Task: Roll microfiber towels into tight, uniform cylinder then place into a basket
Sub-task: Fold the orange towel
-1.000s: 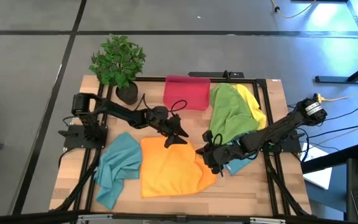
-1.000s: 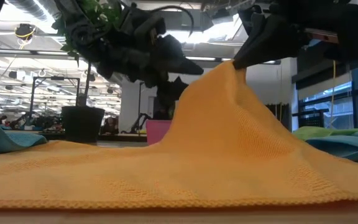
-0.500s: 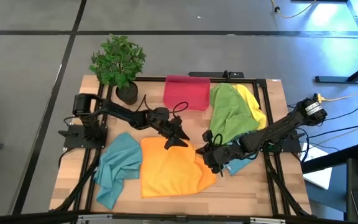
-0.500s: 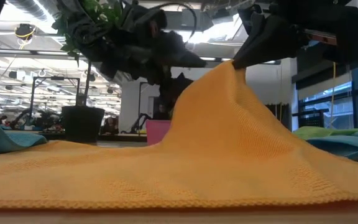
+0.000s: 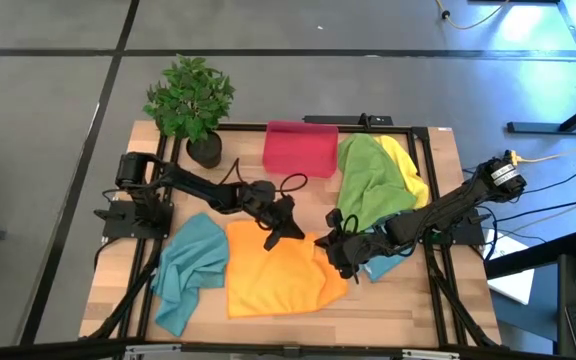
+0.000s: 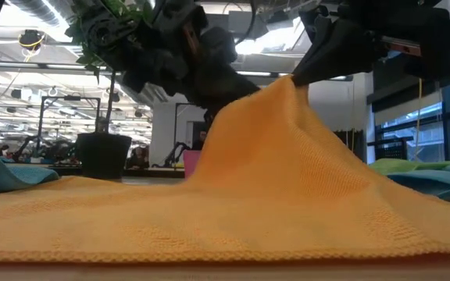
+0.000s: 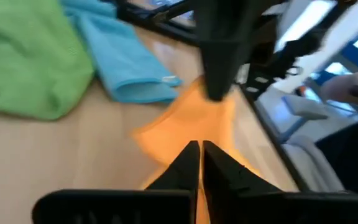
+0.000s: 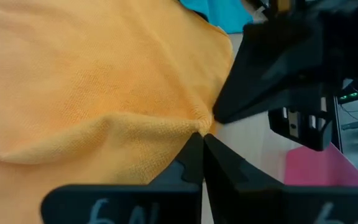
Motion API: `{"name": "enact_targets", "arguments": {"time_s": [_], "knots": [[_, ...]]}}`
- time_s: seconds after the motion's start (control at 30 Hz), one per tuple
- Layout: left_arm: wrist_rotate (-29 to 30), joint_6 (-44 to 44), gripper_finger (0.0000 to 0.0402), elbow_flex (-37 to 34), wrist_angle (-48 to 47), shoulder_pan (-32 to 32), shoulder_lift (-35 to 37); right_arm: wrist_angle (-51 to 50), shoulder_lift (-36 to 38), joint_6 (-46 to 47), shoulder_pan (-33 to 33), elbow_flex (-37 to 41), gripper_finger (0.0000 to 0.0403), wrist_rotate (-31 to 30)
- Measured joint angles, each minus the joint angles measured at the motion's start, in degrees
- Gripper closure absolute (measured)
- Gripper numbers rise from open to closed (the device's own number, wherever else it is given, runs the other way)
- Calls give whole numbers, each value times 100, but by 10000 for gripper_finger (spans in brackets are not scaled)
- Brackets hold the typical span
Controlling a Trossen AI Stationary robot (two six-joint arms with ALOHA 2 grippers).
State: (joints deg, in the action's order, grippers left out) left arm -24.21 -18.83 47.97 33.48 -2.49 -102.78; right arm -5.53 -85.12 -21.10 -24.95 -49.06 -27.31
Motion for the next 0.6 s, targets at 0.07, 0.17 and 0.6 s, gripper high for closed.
{"name": "enact_targets", "arguments": {"time_s": [0.07,0.17,0.6], "knots": [[223,-14,389,-2,-70,-51,0,21,0,0,2,0,393,0],[269,-179,379,-2,-55,-200,0,21,0,0,2,0,398,0],[-78,-310,232,-2,-586,-570,2,19,0,50,2,0,400,-7]]}}
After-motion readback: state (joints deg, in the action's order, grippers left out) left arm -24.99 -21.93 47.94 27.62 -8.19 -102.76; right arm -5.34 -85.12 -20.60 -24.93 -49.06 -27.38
